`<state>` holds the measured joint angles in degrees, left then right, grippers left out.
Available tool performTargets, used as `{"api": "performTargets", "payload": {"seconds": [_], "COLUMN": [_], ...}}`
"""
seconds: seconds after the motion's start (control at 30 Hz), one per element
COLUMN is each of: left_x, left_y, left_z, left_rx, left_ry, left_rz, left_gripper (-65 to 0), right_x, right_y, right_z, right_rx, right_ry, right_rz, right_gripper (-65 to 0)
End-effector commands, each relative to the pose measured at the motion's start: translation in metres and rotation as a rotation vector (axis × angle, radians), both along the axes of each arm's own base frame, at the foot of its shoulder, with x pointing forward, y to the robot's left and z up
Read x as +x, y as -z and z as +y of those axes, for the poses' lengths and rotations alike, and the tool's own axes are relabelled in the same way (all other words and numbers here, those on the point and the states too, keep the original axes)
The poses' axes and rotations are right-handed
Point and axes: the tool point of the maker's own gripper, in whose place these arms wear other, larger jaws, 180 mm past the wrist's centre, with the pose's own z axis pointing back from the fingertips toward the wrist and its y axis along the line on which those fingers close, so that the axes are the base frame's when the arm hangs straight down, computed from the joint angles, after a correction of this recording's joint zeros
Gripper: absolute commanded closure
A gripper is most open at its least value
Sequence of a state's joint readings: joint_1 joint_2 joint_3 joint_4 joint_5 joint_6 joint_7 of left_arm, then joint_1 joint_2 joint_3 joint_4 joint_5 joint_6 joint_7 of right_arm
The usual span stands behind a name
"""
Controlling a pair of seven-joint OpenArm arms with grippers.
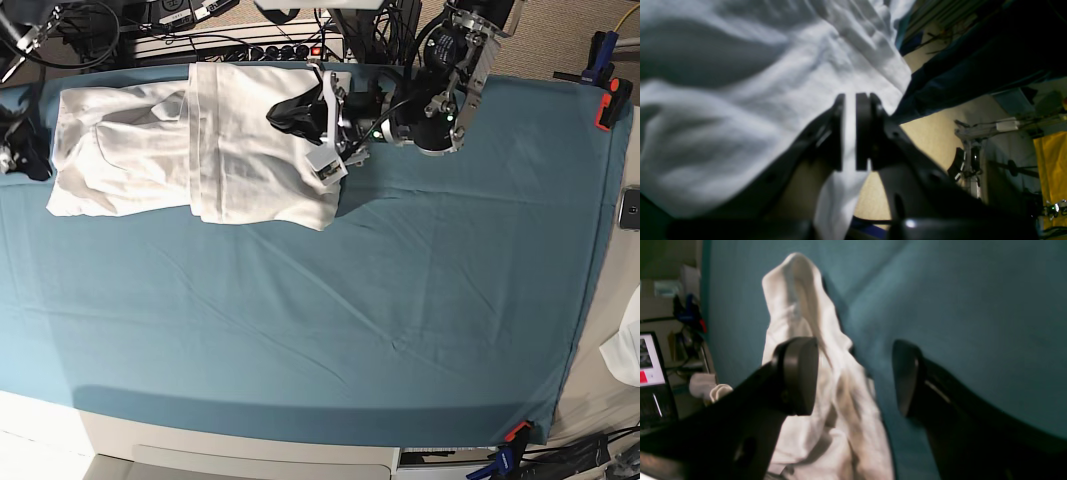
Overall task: Fold the T-shirt properly
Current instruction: 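Grasp the other end of the strip with the right gripper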
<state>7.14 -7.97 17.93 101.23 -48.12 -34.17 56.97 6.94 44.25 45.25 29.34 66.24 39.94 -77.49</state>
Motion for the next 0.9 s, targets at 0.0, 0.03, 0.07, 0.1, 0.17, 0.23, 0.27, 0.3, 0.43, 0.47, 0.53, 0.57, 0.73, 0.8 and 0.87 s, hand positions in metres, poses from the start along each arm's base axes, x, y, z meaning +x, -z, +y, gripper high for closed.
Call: {"api": "performTargets", "payload": {"seconds": [0.0, 0.03, 0.07, 0.1, 0.17, 0.23, 0.27, 0.3, 0.43, 0.47, 0.53, 0.57, 0.73, 0.8, 0.87], "left_x": [0.005, 0.005, 0.005, 0.005, 0.005, 0.005, 0.005, 0.005, 0.006, 0.006, 0.006, 0.006, 0.006, 0.006, 0.007], "left_y": [-0.015, -0.015, -0.015, -0.015, -0.015, -0.015, -0.015, -0.015, -0.011, -0.011, -0.011, -0.011, -0.011, -0.011, -0.011], "left_z": [-0.005, -0.005, -0.005, -0.005, -0.004, -0.004, -0.005, -0.005, -0.003, -0.003, -0.003, -0.003, -0.003, -0.003, -0.002], "left_rx": [-0.057, -0.057, -0.056, -0.056, -0.054, -0.054, -0.054, -0.054, -0.031, -0.029, -0.03, -0.031, -0.032, -0.031, -0.031], "left_ry": [-0.007, -0.007, -0.007, -0.007, -0.008, -0.008, -0.008, -0.008, -0.008, -0.008, -0.009, -0.009, -0.01, -0.01, -0.012], "left_rz": [-0.024, -0.024, -0.024, -0.024, -0.025, -0.025, -0.025, -0.025, -0.035, -0.035, -0.035, -0.035, -0.036, -0.036, -0.036], "left_gripper": [-7.0, -7.0, -7.0, -7.0, -7.0, -7.0, -7.0, -7.0, -7.0, -7.0, -7.0, -7.0, -7.0, -7.0, -7.0], "right_x": [0.006, 0.008, 0.009, 0.011, 0.014, 0.016, 0.016, 0.017, 0.017, 0.017, 0.017, 0.017, 0.018, 0.022, 0.032], "right_y": [-0.013, -0.012, -0.009, -0.008, -0.005, 0.0, 0.003, 0.006, 0.008, 0.008, 0.008, 0.008, 0.008, 0.002, -0.012], "right_z": [-0.007, -0.004, 0.001, 0.006, 0.015, 0.024, 0.027, 0.03, 0.033, 0.033, 0.034, 0.034, 0.034, 0.033, 0.032], "right_rx": [-0.027, -0.018, -0.005, 0.014, 0.047, 0.07, 0.078, 0.085, 0.094, 0.094, 0.095, 0.095, 0.096, 0.112, 0.144], "right_ry": [-0.01, -0.018, -0.025, -0.03, -0.029, -0.029, -0.031, -0.032, -0.033, -0.033, -0.033, -0.033, -0.032, -0.018, 0.012], "right_rz": [-0.018, -0.019, -0.018, -0.026, -0.049, -0.055, -0.054, -0.054, -0.054, -0.054, -0.054, -0.053, -0.058, -0.095, -0.178], "right_gripper": [-35.0, -35.0, -35.0, -35.0, -35.0, -35.0, -35.0, -35.0, -35.0, -35.0, -34.9, -34.2, -3.4, 0.0, 0.0]}}
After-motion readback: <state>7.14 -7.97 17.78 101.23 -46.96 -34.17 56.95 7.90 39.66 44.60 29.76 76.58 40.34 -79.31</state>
